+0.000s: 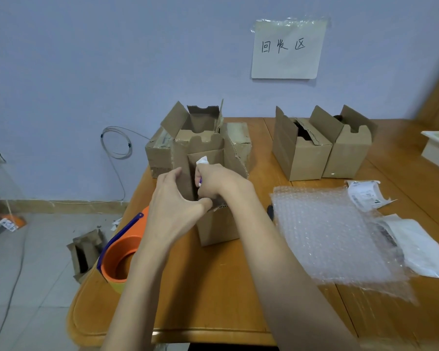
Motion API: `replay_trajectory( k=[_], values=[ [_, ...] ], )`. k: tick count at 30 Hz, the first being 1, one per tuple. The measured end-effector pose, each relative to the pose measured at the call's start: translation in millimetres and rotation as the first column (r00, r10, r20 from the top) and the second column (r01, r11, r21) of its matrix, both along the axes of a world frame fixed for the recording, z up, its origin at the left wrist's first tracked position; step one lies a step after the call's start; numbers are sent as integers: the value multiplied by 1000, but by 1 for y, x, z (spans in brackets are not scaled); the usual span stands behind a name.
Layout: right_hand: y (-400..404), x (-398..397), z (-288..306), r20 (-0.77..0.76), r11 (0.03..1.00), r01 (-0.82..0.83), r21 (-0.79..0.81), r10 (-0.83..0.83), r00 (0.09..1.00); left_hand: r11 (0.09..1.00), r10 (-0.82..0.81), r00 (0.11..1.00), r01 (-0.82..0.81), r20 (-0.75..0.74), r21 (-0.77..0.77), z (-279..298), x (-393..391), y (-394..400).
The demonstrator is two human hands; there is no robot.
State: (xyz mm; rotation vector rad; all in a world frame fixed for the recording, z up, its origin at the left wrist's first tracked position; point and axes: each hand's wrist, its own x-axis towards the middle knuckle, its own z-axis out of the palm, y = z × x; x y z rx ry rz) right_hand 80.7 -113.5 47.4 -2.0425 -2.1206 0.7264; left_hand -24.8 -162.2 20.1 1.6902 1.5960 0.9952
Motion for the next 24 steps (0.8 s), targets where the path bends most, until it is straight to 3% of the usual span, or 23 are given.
replay_trajectory(
  k=[4,6,8,10,12,13,15,17,20,22,24],
  values=[
    [-2,6,5,-28,997,-33,73,35,999,1000,3,999,-4,39,10,-2,-6,5],
    [-10,12,6,-205,962,-2,273,60,977,994,8,1000,-6,-17,112,-3,-8,6],
    [-24,20,10,-416,866,107,489,124,901,960,91,996,-82,-19,269,-4,-5,5],
    [-40,31,13,-586,781,259,569,164,794,863,166,979,-203,119,463,0,7,-5],
    [-51,46,12,-681,715,413,564,120,722,718,97,960,-252,264,649,9,27,-24],
    [-54,56,8,-710,681,484,550,76,700,664,22,967,-204,254,719,11,40,-33],
    [-57,81,-4,-743,610,607,509,-46,668,645,-137,984,0,116,764,4,67,-46],
    [-59,111,-22,-700,573,679,459,-237,674,708,-263,964,222,-42,671,-12,92,-48],
    [-68,152,-55,-457,579,713,395,-550,699,856,-378,902,427,-208,293,-43,125,-39],
    [-78,170,-73,-297,595,728,341,-667,684,890,-424,837,455,-346,9,-61,141,-29],
    [-85,178,-86,-224,626,736,256,-702,675,903,-414,787,419,-458,-96,-69,153,-24]
  ],
)
